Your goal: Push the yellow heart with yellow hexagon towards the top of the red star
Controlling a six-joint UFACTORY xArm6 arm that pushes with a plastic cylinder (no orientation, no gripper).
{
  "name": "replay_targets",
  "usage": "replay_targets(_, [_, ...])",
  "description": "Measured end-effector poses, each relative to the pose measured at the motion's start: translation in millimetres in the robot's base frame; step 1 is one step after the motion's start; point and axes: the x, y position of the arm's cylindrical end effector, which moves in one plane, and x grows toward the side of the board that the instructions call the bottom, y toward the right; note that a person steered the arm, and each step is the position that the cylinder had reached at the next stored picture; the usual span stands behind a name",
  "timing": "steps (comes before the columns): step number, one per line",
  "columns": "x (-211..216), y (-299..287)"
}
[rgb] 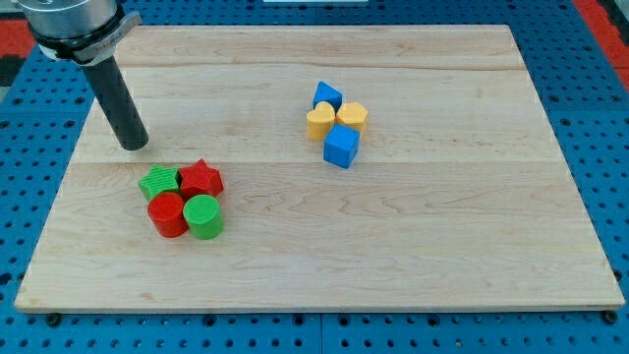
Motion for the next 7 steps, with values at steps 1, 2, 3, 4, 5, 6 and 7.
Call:
replay_targets(1, [0.0, 0.8])
replay_targets(2, [0.0, 17.8])
replay_targets(3, [-0.1, 17.8])
replay_targets(4, [-1.9, 29.4])
replay_targets(5, [11.5, 98.1])
replay_targets(6, [17.0, 143.8])
replay_targets(7, [16.6, 171.9])
